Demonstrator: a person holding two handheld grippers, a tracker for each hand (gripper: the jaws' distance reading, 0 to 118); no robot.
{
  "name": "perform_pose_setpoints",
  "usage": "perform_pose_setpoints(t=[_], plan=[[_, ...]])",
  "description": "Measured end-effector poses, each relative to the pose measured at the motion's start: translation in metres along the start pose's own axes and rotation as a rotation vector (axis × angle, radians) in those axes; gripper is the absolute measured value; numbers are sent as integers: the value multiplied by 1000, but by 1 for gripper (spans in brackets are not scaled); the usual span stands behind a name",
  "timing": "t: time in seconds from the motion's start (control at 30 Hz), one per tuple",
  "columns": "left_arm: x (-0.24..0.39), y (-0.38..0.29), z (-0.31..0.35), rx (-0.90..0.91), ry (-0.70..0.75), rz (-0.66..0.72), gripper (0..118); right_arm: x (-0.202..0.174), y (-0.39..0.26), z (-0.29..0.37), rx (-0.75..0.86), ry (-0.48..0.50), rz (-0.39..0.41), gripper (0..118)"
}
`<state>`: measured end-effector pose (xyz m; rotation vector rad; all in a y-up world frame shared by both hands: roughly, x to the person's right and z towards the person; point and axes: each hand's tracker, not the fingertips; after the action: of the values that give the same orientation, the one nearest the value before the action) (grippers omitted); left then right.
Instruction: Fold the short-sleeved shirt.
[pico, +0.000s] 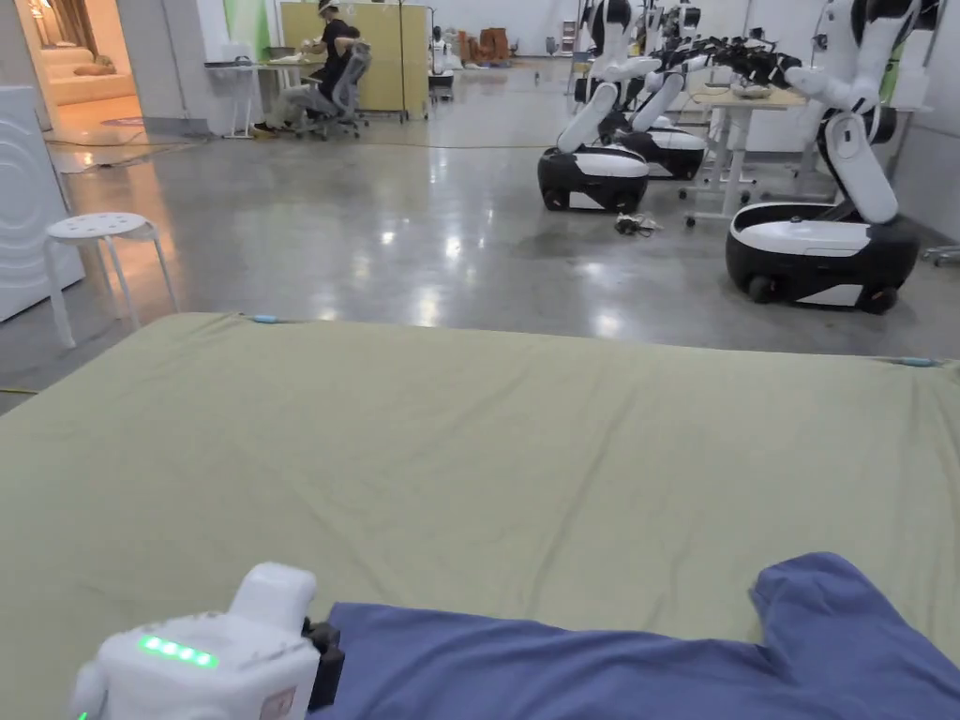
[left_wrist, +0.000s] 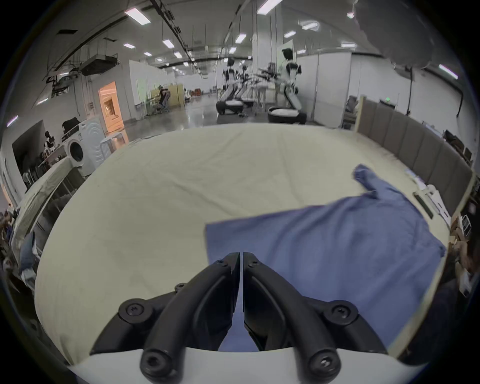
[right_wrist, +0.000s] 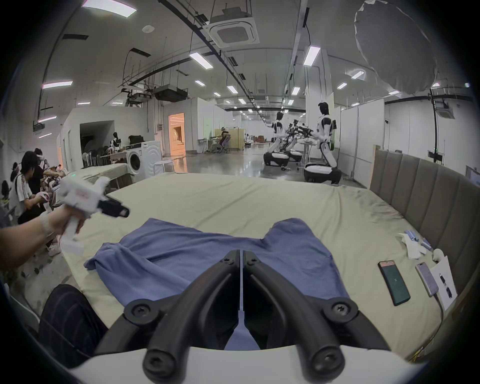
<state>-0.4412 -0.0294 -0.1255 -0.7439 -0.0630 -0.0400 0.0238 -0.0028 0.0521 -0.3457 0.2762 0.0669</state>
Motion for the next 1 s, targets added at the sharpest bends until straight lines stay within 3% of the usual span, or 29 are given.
perform_pose_setpoints(t=[0.03, 0.07, 0.13, 0.17, 0.3, 0.33, 0.37, 0.43, 0.47, 0.53, 0.63, 0.67, 0.7, 0.73, 0.77, 0.8, 0.9, 0.93, 0.97, 1.0], plan=[[-7, 11, -18, 3, 16, -2, 7, 1, 0, -6, -16, 2, -4, 4], [-12, 22, -38, -9, 44, -12, 27, 2, -3, -9, -26, -1, -6, 4], [-15, 40, -78, -70, 83, -67, 85, 7, -7, -15, -46, 0, -17, 4], [-19, 45, -92, -70, 65, -64, 100, 10, -7, -19, -61, -6, -21, 4], [-20, 47, -140, -193, 42, -75, 97, 33, -6, -39, -117, -56, -22, 4], [-19, 44, -150, -233, 26, -74, 89, 44, -5, -47, -140, -68, -35, 4], [-22, 39, -158, -269, 7, -74, 59, 54, -3, -56, -153, -78, -39, 4], [-24, 34, -157, -265, -82, -52, 40, 81, 1, -81, -215, -126, -43, 4], [-22, 35, -151, -222, -26, -38, 32, 97, 5, -99, -268, -133, -49, 4], [-14, 34, -133, -201, -61, -40, 15, 128, 9, -137, -356, -182, -47, 4], [5, 34, -109, -198, -39, -74, 9, 167, 14, -203, -455, -186, -51, 4], [9, 34, -103, -196, -36, -84, 9, 177, 13, -222, -497, -189, -47, 12], [14, 33, -94, -176, -31, -104, 9, 188, 8, -245, -536, -177, -47, 32], [16, 34, -86, -149, -28, -113, 9, 196, 6, -262, -590, -167, -54, 66], [8, 34, -86, -139, -30, -104, 9, 202, 2, -281, -639, -199, -53, 113], [8, 36, -77, -121, -43, -86, 9, 205, -2, -295, -657, -236, -38, 117], [8, 43, -58, -108, -61, -79, 9, 199, -1, -320, -655, -254, -30, 97], [9, 43, -54, -106, -58, -93, 9, 198, -3, -324, -696, -217, -62, 78], [9, 44, -50, -106, -50, -106, 9, 196, -4, -324, -729, -200, -79, 33], [10, 44, -47, -106, -37, -121, 9, 191, -5, -327, -736, -194, -80, 12]])
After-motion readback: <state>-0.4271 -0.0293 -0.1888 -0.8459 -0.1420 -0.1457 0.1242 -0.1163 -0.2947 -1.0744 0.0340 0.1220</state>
